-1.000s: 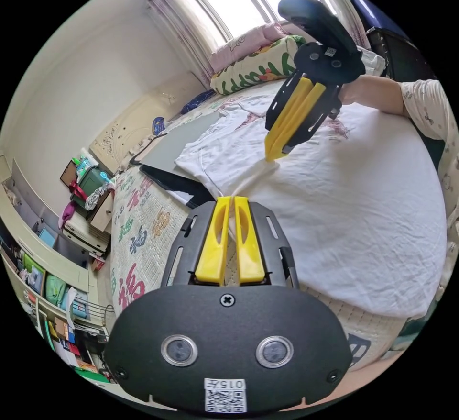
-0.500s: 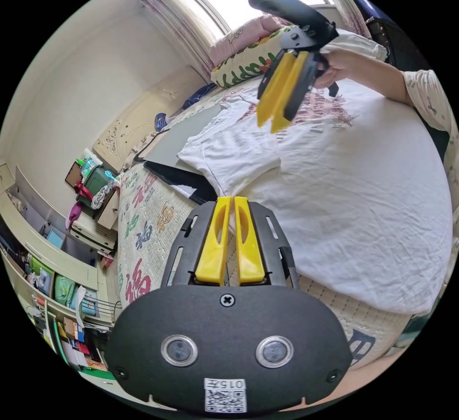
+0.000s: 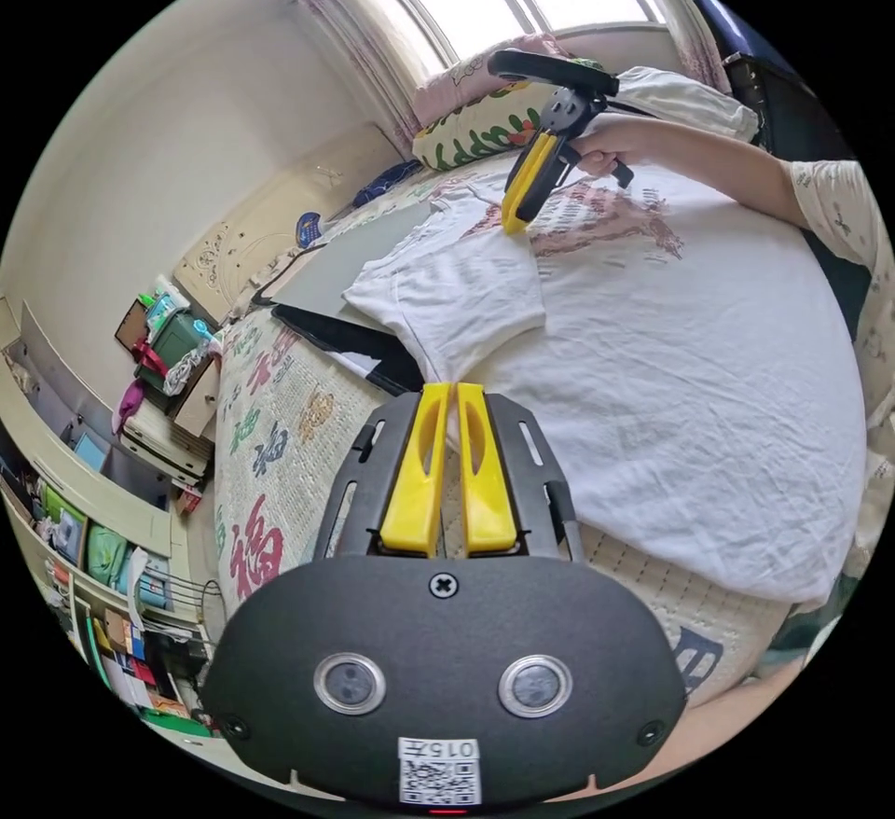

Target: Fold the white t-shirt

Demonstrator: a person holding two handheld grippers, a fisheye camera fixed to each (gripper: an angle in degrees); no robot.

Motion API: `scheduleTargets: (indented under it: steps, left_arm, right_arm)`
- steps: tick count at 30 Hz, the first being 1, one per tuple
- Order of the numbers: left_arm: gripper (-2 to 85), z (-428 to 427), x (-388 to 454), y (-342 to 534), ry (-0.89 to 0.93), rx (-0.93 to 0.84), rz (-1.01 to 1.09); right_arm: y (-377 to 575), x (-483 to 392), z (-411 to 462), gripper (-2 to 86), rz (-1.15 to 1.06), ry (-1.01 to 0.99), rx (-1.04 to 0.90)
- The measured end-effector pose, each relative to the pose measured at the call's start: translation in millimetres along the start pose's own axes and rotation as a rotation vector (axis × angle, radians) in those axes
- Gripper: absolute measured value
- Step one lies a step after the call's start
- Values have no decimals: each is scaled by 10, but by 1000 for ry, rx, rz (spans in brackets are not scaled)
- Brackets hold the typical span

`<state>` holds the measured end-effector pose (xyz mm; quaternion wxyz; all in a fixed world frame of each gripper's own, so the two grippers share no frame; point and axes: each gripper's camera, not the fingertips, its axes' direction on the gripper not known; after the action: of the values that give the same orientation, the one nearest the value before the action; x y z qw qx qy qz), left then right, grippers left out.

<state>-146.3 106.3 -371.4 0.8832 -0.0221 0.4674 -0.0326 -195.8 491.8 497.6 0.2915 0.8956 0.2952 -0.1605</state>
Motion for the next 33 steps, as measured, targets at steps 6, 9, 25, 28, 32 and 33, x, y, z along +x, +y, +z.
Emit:
scheduleTargets:
  steps: [6, 9, 25, 28, 32, 33]
  left_arm:
    - [3, -557, -516, -108, 84, 226, -276]
    - [13, -634, -854, -454, 130, 247, -418]
    - [97, 1347, -1974, -2927, 85, -186, -684]
    - [97, 1559, -2058, -2994, 75, -199, -686]
    - [93, 1732, -2118, -2963, 58, -220, -668]
    - [92, 1748, -2114, -2950, 62, -217, -662]
  right_arm:
    - [102, 448, -834, 68, 170, 17, 274]
    - [189, 857, -1144, 71, 264, 79, 342]
    - [-150, 2364, 480, 119, 464, 90, 178]
    - [-335, 2490, 824, 120, 443, 113, 135]
    - [-480, 2681, 1167, 123, 447, 179, 144]
    - [-497, 2711, 1223, 122, 449, 183, 132]
